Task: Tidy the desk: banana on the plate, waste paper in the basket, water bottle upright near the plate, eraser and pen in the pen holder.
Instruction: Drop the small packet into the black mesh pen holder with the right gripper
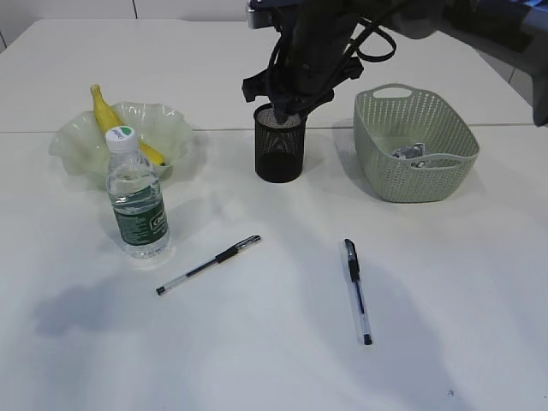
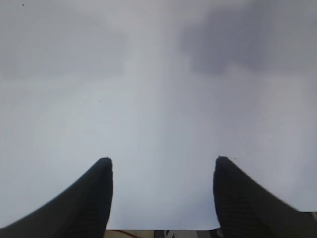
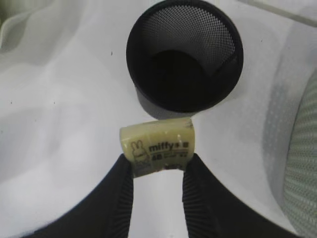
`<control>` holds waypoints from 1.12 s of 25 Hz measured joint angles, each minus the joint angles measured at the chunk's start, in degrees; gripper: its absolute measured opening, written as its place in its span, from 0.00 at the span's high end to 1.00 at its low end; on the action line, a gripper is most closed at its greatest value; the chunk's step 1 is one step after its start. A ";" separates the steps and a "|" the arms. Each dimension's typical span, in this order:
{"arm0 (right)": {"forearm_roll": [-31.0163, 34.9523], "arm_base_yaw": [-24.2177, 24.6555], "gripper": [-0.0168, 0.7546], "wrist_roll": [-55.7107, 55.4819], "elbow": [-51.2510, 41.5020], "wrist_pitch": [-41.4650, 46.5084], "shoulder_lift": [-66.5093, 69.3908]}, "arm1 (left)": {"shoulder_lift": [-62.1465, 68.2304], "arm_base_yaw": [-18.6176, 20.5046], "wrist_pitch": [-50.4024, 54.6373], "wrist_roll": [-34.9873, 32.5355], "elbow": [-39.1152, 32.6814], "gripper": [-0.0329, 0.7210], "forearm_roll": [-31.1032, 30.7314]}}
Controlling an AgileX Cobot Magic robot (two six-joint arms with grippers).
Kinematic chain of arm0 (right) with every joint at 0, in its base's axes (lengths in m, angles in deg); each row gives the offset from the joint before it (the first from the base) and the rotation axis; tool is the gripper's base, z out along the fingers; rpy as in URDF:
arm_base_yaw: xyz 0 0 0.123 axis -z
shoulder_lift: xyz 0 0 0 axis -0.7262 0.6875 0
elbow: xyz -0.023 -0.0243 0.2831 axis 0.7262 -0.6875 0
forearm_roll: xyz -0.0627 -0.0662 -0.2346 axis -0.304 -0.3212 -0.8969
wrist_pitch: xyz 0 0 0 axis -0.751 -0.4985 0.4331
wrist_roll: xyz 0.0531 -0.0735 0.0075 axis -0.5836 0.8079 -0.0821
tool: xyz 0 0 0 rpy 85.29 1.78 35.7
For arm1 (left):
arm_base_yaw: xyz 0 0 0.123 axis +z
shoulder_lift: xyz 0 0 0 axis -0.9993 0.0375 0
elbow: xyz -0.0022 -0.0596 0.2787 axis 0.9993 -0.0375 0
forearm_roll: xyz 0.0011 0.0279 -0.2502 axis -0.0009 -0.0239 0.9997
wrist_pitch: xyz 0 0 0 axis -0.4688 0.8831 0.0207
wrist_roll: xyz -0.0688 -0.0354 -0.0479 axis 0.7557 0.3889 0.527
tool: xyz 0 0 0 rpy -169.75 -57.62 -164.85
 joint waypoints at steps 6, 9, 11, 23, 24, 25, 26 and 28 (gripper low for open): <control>-2.80 0.51 0.69 -0.13 0.00 -4.53 0.00 | 0.00 0.00 -0.10 0.00 0.00 0.36 0.00; -3.17 0.86 0.69 -0.13 0.00 -6.43 0.00 | 0.00 0.00 -0.34 0.00 0.00 0.35 0.00; -3.27 1.22 0.69 -0.13 0.16 -7.21 0.37 | 0.00 0.00 -0.55 0.00 0.00 0.36 0.00; -2.72 1.54 0.69 -0.13 0.27 -9.22 3.27 | 0.00 0.00 -0.68 0.00 0.00 0.36 0.09; -2.62 1.54 0.69 -0.13 0.27 -9.78 3.27 | 0.00 0.00 -0.68 0.00 0.00 0.36 0.09; -2.51 1.54 0.69 -0.13 0.27 -10.33 3.27 | 0.00 0.00 -0.68 0.00 0.00 0.36 0.09; -2.51 1.54 0.69 -0.13 0.27 -10.86 3.27 | 0.00 0.00 -0.68 0.00 0.00 0.36 0.09; -2.51 1.54 0.69 -0.13 0.27 -11.57 3.27 | 0.00 0.00 -0.68 0.00 0.00 0.36 0.09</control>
